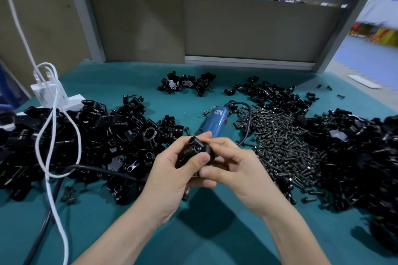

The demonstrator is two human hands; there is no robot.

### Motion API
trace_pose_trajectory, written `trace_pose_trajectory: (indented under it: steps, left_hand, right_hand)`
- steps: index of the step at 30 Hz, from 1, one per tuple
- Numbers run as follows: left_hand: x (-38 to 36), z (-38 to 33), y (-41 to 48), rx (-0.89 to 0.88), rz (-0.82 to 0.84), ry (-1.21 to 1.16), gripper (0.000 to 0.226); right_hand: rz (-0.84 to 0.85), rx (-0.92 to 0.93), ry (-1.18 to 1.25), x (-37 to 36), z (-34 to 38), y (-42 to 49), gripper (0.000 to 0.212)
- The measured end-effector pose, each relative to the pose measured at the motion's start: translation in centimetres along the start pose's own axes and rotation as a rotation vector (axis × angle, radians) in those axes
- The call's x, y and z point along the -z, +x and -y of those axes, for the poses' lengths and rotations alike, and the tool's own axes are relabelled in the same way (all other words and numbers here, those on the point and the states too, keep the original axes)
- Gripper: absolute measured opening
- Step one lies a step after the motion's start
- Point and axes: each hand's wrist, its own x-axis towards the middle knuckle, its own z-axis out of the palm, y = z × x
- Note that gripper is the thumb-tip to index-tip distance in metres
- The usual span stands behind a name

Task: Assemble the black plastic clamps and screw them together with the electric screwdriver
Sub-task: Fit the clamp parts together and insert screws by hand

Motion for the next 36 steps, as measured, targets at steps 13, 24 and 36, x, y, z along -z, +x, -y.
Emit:
trace_pose_trajectory:
  steps: [13,24,36]
  left_hand:
    - [0.0,1.3,0.3,0.02,-0.041,-0.076,0.026]
    - [0.1,1.2,0.4,0.006,-0.009,-0.084,0.03]
    - [-0.1,1.3,0.2,0.03,0.015,-0.034,0.031]
  right_hand:
    - [-0.219,-0.513,-1.391,9.3,-2.7,6.7,0.021]
    - [-0.427,-0.07,-0.901,6.6,1.0,4.7,0.008]
    - [-0.075,0.062,-0.804,0.0,5.8,0.2,0.016]
